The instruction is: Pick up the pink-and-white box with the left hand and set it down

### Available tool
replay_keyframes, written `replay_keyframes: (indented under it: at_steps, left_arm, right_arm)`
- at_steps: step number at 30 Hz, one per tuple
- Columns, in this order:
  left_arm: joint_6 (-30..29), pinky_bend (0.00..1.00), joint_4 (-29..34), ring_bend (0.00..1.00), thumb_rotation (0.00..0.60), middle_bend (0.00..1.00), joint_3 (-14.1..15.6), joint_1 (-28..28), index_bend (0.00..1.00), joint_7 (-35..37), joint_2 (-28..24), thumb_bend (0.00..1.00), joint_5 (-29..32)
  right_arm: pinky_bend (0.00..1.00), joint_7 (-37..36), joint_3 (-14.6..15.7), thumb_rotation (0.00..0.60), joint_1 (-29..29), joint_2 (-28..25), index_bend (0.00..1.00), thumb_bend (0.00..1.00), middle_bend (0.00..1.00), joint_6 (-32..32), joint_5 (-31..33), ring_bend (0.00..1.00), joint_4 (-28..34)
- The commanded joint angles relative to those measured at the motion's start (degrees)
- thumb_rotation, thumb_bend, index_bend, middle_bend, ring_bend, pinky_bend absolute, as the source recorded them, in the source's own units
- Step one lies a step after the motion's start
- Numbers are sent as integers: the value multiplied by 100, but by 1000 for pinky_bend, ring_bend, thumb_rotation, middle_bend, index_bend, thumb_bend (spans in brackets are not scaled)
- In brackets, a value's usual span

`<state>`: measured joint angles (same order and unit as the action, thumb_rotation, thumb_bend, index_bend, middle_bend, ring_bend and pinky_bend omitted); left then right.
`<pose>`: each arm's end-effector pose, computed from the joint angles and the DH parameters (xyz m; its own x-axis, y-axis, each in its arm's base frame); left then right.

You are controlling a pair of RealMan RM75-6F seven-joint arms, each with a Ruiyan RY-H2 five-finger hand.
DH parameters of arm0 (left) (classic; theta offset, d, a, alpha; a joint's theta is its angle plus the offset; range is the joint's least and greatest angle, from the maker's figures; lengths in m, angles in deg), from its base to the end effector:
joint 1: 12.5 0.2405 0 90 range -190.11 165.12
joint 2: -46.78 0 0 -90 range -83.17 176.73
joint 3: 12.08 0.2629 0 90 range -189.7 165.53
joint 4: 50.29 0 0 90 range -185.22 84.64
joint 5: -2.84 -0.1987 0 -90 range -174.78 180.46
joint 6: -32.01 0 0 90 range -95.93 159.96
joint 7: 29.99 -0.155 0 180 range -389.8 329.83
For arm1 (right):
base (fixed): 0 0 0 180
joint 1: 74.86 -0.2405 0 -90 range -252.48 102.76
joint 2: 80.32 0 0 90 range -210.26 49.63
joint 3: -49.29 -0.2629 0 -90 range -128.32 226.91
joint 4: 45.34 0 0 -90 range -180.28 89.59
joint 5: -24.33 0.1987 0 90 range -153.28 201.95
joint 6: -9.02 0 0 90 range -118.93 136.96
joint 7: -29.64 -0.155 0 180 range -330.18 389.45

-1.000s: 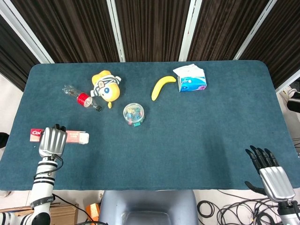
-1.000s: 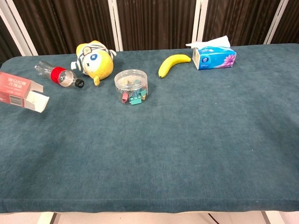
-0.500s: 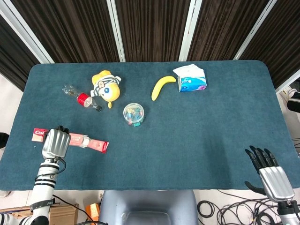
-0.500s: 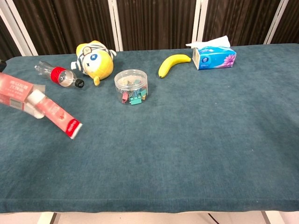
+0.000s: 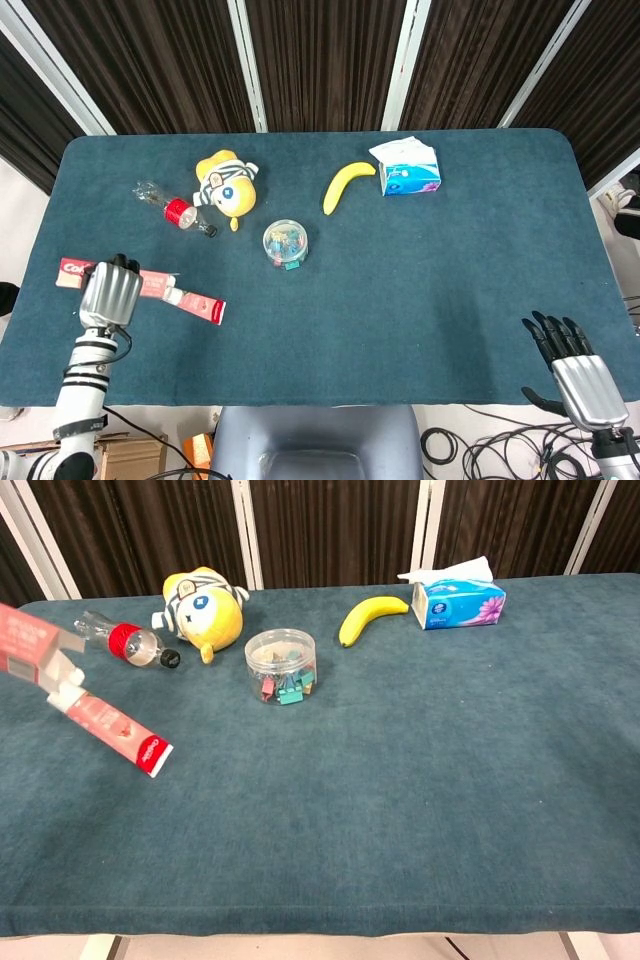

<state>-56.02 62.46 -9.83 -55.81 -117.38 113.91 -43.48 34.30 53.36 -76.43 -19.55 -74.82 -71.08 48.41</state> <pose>-0.1850 0.3159 0.1350 0.9995 0.0240 0.0188 0.0202 -0.0584 -0.9981 -0.3101 -0.1464 0.1592 0.5082 -0.1553 0.8471 -0.8607 -0.1271 0.4930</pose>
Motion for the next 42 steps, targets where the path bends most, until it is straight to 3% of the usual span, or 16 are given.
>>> replay_keyframes:
  at_steps: [1,8,15,20,27,30,35,42]
  left_arm:
    - [-137,949,-727,897,600,593,-61,199,547,972,-188,492,-764]
    - [461,950,-279,897,600,591,182,831,545,3096,-420,483,-1228]
    - [1077,953,-598,896,600,588,638,1267,540,4138,-134,481,-1799]
    - [1435,953,-1079,893,600,543,656,1412,495,4419,264,472,-1745]
    - [1663,947,-1637,876,600,423,456,1493,385,4457,666,392,-1512]
    - [1712,942,-1721,867,600,356,416,1533,290,4468,705,363,-1479]
    - [1633,921,-1762,846,600,177,341,1631,15,4521,719,292,-1520]
    - [1442,895,-1462,822,600,49,387,1866,0,4671,444,242,-1739]
  right_arm:
    - [70,59,-3,600,-18,-6,18,95,27,60,45,46,32]
    - [70,118,-9,600,-12,-22,18,95,27,84,104,46,93]
    - [71,174,5,600,-29,-24,19,95,27,154,126,46,108]
    - [71,174,17,600,-42,-48,20,95,27,190,128,46,127]
    - [71,147,32,600,-52,-69,20,95,27,212,117,46,128]
    - [71,150,35,600,-58,-76,21,95,27,226,121,46,135]
    - [70,188,29,600,-67,-71,22,95,27,255,150,46,146]
    - [70,230,26,600,-74,-59,23,95,27,276,168,46,158]
